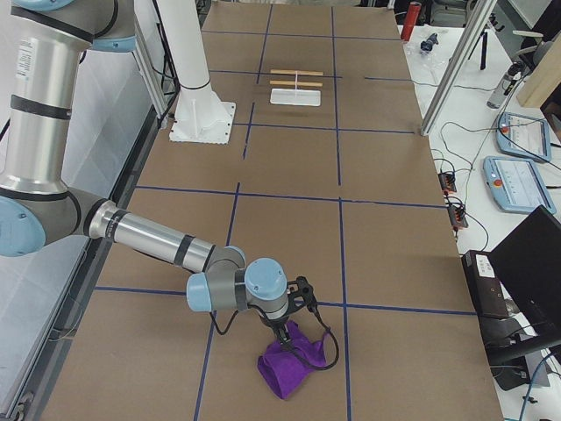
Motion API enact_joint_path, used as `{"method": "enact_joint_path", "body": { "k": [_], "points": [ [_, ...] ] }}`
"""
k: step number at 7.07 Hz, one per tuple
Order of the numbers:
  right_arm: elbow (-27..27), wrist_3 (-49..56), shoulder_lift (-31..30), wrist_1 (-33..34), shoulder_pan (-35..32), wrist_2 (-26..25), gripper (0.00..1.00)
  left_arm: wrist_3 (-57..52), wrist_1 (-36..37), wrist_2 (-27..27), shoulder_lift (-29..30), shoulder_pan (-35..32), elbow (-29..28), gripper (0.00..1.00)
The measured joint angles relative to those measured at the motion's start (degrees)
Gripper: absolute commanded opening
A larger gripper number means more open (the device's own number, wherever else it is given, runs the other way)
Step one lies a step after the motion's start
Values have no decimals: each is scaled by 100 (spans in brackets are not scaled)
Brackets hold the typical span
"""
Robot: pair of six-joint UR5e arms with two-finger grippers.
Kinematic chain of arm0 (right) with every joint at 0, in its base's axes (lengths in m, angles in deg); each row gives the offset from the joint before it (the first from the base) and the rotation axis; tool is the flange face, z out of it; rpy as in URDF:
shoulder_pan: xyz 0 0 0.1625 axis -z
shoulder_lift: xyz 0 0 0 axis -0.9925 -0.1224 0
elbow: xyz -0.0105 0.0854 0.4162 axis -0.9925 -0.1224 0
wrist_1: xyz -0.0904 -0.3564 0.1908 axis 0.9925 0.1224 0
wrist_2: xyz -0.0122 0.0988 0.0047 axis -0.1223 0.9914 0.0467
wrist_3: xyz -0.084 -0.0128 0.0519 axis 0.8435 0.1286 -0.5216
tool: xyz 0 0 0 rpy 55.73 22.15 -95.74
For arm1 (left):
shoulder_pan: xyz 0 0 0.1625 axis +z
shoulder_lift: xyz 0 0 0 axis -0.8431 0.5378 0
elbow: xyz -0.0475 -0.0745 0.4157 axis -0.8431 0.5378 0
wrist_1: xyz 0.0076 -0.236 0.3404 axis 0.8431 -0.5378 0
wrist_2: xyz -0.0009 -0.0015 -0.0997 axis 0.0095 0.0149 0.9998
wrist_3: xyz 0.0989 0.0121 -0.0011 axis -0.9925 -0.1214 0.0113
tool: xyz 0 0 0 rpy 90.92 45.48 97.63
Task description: Hang towel on rack
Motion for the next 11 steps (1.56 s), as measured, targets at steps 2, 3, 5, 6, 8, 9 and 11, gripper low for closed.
{"method": "enact_joint_path", "body": {
  "k": [2, 3, 5, 6, 8, 9, 11],
  "points": [
    [-447, 621, 167, -136, 24, -509, 77, -2, -20, 8, 6, -2, -13, 100],
    [-740, 868, 314, -145, 30, -613, 67, -3, -23, 9, 7, -2, -12, 100],
    [-1025, 1048, 486, -149, 45, -677, 35, -3, -30, 15, 8, -3, -14, 100],
    [-1076, 1066, 505, -149, 88, -687, 20, -3, -30, 17, 8, -3, -15, 100],
    [-1109, 1066, 513, -149, 239, -697, 0, -3, -31, 18, 8, -3, -15, 100],
    [-1111, 1061, 523, -151, 277, -698, 0, -3, -31, 18, 8, -2, -15, 100],
    [-1066, 1070, 628, -149, 308, -691, 0, -3, -31, 18, 9, -3, -15, 100]
  ]
}}
